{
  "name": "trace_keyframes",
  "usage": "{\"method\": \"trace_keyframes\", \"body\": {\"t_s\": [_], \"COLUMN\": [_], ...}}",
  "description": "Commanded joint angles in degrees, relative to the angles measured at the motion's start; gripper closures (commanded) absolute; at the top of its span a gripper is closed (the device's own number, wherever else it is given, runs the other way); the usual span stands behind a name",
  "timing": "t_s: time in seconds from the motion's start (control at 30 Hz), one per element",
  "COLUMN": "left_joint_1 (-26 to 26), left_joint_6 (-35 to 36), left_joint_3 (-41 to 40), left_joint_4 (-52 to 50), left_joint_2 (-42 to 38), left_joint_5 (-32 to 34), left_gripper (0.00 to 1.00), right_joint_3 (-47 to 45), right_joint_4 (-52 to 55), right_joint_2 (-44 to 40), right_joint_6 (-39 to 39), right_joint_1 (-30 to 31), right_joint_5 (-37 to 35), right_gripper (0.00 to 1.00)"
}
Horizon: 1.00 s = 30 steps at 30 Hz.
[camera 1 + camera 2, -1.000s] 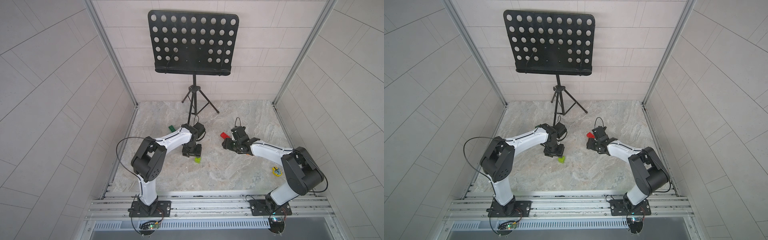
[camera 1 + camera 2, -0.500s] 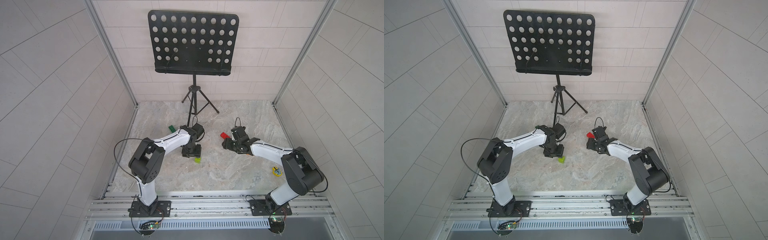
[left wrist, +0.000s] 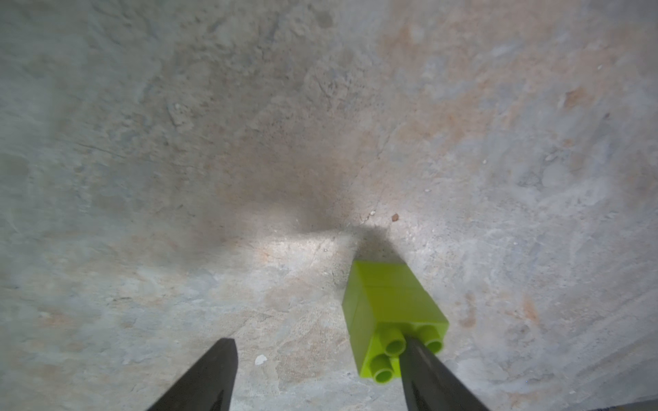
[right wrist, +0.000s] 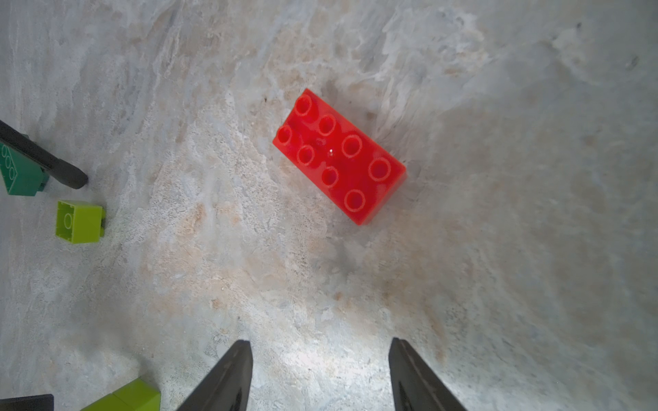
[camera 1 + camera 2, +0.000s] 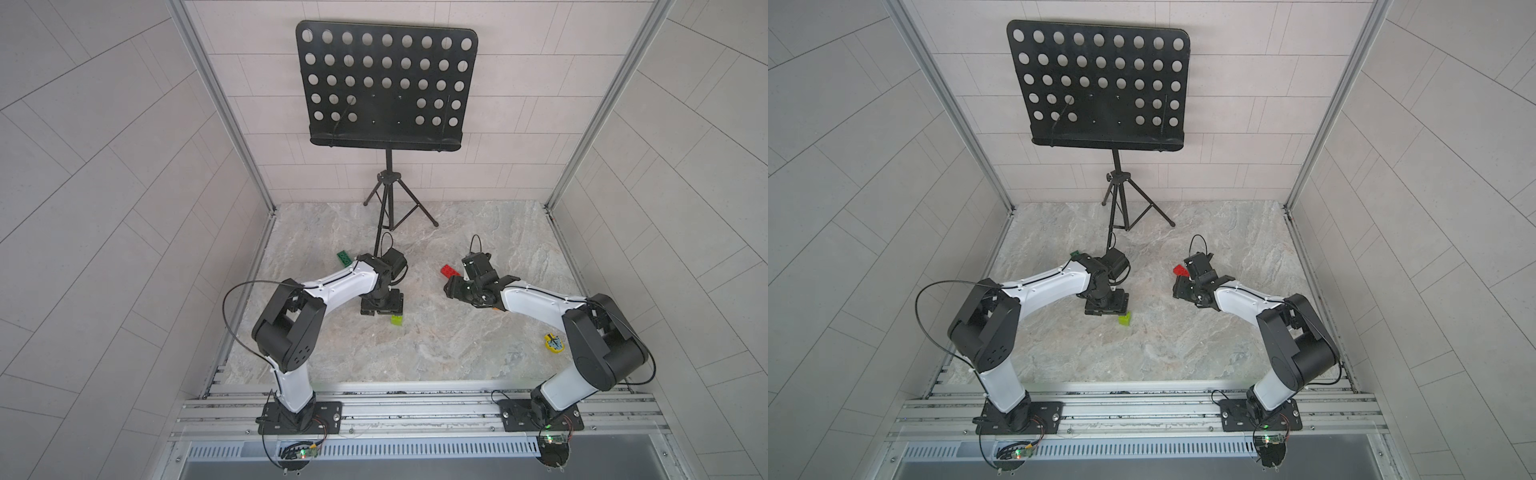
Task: Assemble an ice cream with lego
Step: Assemble the lego brick with the lego brick, then pick up the lego brick from the center of the board.
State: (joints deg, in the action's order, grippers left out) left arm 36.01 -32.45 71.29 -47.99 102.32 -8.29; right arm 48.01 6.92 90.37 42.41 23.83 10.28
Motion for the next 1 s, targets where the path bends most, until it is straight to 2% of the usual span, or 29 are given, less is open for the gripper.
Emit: {"method": "trace_keyframes", "body": {"t_s": [0.0, 0.1, 0.27, 0.37, 0.47, 0.6, 0.73, 0.97], "left_joint_1": [-0.22, -1.42, -4.75, -7.19, -9.33, -10.10, -11.90, -11.98], "left_joint_6": [-0.12, 0.54, 3.44, 5.64, 6.88, 7.75, 7.90, 8.69], "left_joint_3": [4.07, 8.00, 15.90, 22.89, 29.56, 34.38, 38.75, 40.71], "left_joint_4": [-3.44, -5.70, -10.30, -14.43, -17.79, -17.51, -17.42, -16.18], "left_joint_2": [-1.20, -1.17, 2.42, 8.55, 14.85, 19.79, 25.12, 28.49], "left_joint_5": [3.14, 3.42, 5.91, 10.13, 9.83, 12.45, 10.12, 8.75], "left_gripper": [0.10, 0.05, 0.04, 0.06, 0.14, 0.14, 0.19, 0.20], "right_joint_3": [0.39, 0.33, 0.07, -0.02, -0.19, -0.94, -1.78, -1.96], "right_joint_4": [0.20, 0.14, -0.21, -0.32, -0.78, -2.13, -3.88, -4.37], "right_joint_2": [-0.79, -0.87, -1.16, -1.33, -1.68, -2.42, -3.25, -3.53], "right_joint_6": [-0.58, -0.62, -0.64, -0.71, -0.88, -1.15, -1.47, -1.63], "right_joint_1": [0.13, 0.24, 0.18, 0.23, 0.16, 0.19, 0.18, 0.21], "right_joint_5": [-0.70, -0.61, -0.58, -0.49, -0.32, 0.28, 1.14, 1.41], "right_gripper": [0.33, 0.33, 0.33, 0.33, 0.33, 0.33, 0.33, 0.33]}}
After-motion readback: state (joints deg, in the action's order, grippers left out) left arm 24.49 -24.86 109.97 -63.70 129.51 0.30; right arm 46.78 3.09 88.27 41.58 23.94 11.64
